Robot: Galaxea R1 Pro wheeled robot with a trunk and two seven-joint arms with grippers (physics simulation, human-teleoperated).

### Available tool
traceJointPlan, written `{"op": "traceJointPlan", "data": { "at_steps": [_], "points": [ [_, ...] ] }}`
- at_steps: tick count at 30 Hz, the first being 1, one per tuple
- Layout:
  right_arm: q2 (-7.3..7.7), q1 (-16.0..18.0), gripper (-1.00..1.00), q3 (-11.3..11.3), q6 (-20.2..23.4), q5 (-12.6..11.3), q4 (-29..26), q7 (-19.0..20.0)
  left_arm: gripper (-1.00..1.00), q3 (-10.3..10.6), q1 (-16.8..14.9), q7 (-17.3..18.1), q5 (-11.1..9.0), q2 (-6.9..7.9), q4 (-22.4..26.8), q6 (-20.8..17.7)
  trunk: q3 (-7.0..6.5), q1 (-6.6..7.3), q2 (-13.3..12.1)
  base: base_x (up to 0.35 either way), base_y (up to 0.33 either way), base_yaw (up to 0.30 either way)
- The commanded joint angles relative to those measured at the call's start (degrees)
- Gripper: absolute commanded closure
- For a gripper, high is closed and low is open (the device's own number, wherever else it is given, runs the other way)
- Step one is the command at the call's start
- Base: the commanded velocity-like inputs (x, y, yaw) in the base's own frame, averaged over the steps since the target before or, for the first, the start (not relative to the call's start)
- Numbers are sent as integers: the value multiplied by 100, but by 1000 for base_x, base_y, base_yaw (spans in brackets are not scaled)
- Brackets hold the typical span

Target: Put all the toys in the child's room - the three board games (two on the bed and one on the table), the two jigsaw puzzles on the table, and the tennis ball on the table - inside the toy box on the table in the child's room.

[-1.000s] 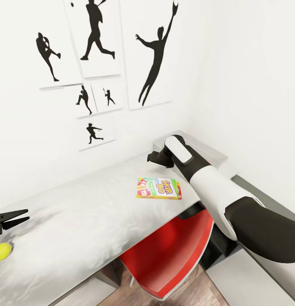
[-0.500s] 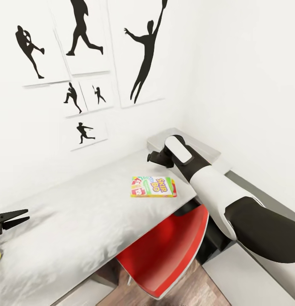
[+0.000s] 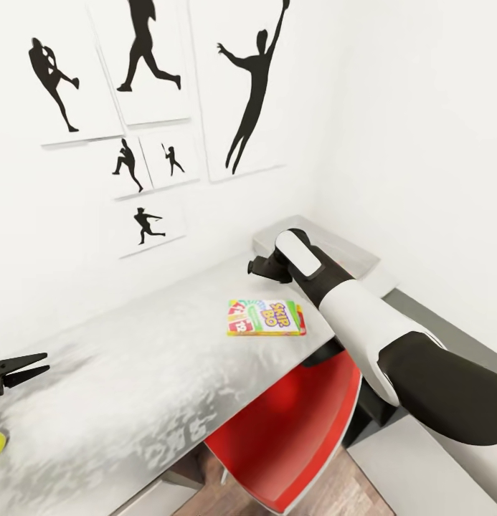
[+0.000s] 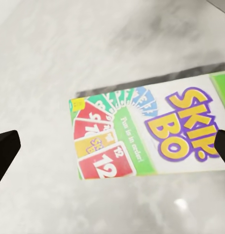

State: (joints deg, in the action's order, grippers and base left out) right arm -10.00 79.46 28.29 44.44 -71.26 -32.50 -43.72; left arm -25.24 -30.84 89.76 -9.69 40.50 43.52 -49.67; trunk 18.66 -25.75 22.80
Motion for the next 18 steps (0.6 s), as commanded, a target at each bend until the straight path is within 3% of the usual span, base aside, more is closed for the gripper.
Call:
{"op": "traceJointPlan", "data": {
  "at_steps": [1, 18],
  "points": [
    [0, 8, -100, 22, -10, -44, -2, -49, -100, 1, -5, 24, 3, 2, -2, -60, 18, -3, 12, 5, 99, -1],
    [0, 8, -100, 46, -92, -46, -2, -49, -100, 1, -4, 24, 3, 4, -2, -60, 169, -3, 12, 1, 21, 0]
  ]
}}
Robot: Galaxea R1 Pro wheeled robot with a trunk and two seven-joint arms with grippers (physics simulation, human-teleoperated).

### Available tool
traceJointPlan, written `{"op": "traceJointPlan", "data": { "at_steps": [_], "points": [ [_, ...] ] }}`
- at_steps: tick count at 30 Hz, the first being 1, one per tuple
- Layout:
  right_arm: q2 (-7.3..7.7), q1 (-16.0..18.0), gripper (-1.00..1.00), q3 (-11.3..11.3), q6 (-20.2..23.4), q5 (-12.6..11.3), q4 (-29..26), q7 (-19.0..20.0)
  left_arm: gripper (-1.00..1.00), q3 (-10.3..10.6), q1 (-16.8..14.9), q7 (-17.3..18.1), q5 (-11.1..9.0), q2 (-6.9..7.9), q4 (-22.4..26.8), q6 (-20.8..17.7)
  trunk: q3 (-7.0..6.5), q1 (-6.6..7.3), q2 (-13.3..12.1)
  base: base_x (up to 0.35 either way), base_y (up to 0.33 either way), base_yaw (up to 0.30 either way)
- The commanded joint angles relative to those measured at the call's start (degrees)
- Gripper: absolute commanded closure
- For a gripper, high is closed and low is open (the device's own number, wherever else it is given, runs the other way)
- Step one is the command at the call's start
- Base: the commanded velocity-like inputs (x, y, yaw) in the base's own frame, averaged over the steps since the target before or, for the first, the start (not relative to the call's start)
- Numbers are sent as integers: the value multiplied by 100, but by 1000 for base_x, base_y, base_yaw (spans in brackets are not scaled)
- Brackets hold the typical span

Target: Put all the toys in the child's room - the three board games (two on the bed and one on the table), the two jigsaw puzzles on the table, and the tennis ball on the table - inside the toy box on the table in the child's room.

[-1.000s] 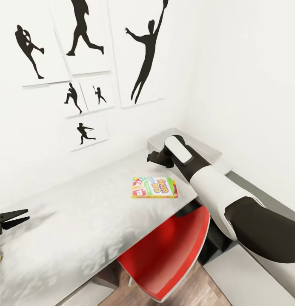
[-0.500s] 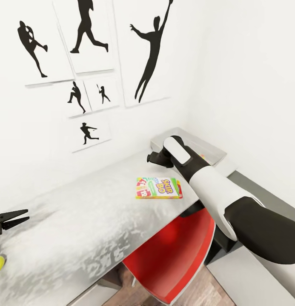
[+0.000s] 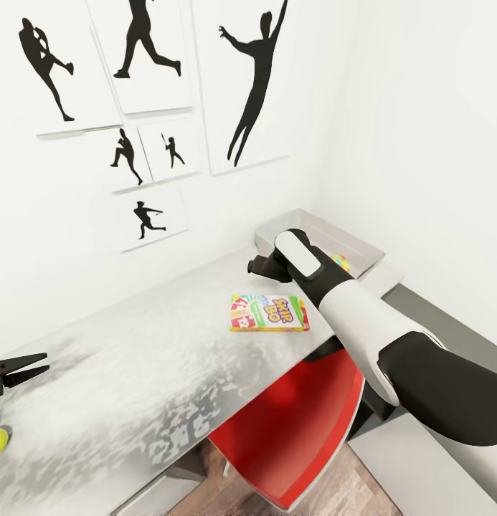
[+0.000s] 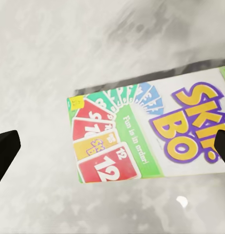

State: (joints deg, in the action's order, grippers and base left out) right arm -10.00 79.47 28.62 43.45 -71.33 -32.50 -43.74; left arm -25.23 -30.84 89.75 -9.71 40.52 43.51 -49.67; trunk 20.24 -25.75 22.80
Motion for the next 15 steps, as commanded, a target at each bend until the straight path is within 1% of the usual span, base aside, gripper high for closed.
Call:
{"op": "traceJointPlan", "data": {
  "at_steps": [1, 15],
  "points": [
    [0, 7, -100, 15, 7, -39, -2, -47, -100, 1, -5, 25, 4, 1, 0, -60, 20, -3, 11, 0, 1, 0],
    [0, 7, -100, 20, 6, -39, -2, -43, -100, -1, -2, 25, -5, 7, 0, -52, 139, -3, 11, 0, 0, 0]
  ]
}}
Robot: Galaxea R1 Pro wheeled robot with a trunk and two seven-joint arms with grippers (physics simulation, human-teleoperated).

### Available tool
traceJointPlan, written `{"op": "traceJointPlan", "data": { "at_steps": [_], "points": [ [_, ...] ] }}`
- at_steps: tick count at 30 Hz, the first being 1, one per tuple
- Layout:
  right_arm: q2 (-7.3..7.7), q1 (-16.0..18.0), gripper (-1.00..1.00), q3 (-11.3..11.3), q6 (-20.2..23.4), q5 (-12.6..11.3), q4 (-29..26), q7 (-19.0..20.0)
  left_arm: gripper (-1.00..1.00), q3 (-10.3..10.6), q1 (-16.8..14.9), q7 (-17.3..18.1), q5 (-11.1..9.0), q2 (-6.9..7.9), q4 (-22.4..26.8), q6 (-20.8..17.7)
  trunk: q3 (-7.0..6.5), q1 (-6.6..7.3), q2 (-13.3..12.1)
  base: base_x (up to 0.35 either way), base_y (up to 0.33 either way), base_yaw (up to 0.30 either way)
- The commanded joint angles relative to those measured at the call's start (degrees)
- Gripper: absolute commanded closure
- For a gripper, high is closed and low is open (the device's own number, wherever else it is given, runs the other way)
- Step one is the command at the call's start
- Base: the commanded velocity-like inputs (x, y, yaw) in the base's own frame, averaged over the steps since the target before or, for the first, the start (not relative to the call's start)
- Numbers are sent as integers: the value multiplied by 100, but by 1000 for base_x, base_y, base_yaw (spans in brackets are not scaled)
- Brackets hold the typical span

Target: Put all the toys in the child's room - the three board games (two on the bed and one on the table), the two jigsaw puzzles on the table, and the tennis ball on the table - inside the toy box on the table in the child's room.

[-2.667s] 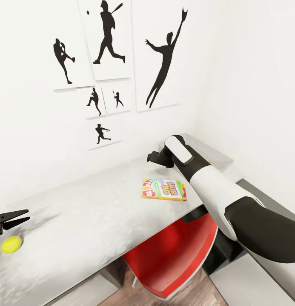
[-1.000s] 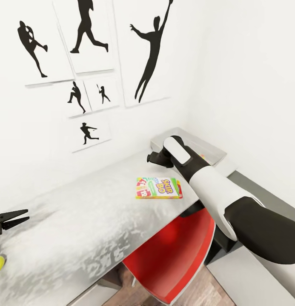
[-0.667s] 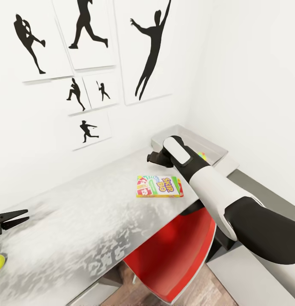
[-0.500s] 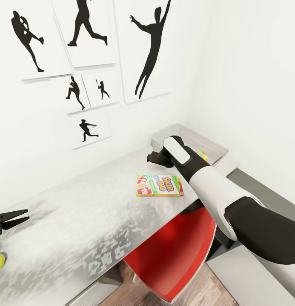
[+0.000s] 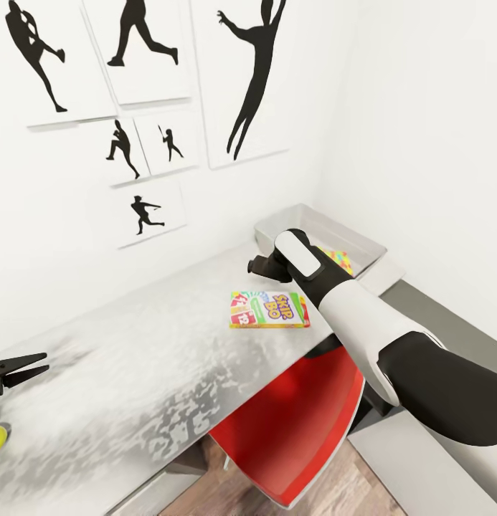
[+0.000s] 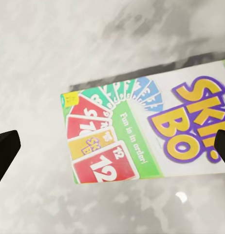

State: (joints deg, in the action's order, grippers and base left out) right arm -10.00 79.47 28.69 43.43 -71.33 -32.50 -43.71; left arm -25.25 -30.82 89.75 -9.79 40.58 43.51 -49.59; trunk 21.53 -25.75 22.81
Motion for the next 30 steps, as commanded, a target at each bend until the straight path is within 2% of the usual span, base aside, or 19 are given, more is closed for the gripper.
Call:
{"op": "traceJointPlan", "data": {
  "at_steps": [1, 17, 30],
  "points": [
    [0, 7, -100, 14, 7, -39, -2, -45, -100, -2, -3, 25, 4, 2, 0, -60, 13, -3, 11, 0, 0, 0],
    [0, 7, -100, 14, 4, -39, -2, -42, -100, -9, -3, 25, 4, 8, 0, -57, 25, -3, 11, 0, 53, 0],
    [0, 7, -100, 14, -1, -39, -2, -41, -100, -185, -3, 25, 19, 8, 0, -51, 57, -3, 11, 8, 74, 0]
  ]
}}
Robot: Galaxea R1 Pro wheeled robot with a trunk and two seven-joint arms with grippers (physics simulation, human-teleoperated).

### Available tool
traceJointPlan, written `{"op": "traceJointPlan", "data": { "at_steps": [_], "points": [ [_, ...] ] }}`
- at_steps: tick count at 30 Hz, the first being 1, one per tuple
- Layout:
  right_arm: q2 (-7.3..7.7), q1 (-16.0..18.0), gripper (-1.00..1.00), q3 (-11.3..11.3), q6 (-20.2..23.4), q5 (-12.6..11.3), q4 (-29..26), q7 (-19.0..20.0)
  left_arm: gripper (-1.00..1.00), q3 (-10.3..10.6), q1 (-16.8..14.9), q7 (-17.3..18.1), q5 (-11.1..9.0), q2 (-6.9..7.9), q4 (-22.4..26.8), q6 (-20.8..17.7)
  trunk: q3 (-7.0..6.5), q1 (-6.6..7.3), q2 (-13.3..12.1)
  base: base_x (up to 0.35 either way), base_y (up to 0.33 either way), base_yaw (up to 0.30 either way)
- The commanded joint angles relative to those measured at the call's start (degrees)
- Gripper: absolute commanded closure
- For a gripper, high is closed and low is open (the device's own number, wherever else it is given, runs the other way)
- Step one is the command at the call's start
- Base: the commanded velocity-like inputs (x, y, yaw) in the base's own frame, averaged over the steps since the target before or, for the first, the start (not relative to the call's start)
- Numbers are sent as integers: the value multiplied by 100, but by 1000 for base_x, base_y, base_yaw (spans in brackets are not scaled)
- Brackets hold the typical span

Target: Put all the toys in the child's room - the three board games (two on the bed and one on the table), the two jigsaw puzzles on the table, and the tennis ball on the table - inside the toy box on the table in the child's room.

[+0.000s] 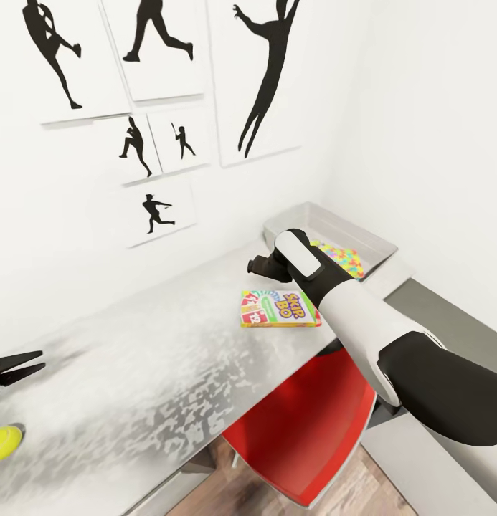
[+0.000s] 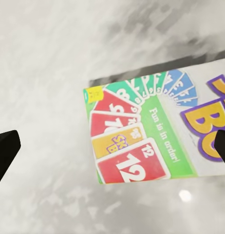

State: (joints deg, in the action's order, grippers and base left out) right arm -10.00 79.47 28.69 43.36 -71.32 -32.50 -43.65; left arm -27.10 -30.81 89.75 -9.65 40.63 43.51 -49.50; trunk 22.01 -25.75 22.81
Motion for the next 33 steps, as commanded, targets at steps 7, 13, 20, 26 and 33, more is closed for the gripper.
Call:
{"op": "traceJointPlan", "data": {
  "at_steps": [7, 13, 20, 26, 33],
  "points": [
    [0, 7, -100, 27, 6, -40, -2, -47, -100, -24, -4, 25, 0, 10, 0, -58, 36, -3, 11, 3, 17, 0],
    [0, 7, -100, 40, 6, -40, -2, -47, -100, -195, 24, 25, 6, 148, 0, -54, 60, -3, 11, 0, 3, 0],
    [0, 7, -100, 47, 0, -39, -2, -47, -100, -293, 179, 25, -25, 338, 16, -75, 92, -3, 11, 0, 0, 0],
    [0, 7, -100, 49, -2, -37, -2, -47, -100, -314, 291, 25, -393, 390, 45, -96, 125, -3, 11, 0, 0, 0],
    [0, 7, -100, 49, -3, -33, -2, -47, -100, -313, 555, 25, -919, 409, 201, -102, 172, -3, 11, 0, 0, 0]
  ]
}}
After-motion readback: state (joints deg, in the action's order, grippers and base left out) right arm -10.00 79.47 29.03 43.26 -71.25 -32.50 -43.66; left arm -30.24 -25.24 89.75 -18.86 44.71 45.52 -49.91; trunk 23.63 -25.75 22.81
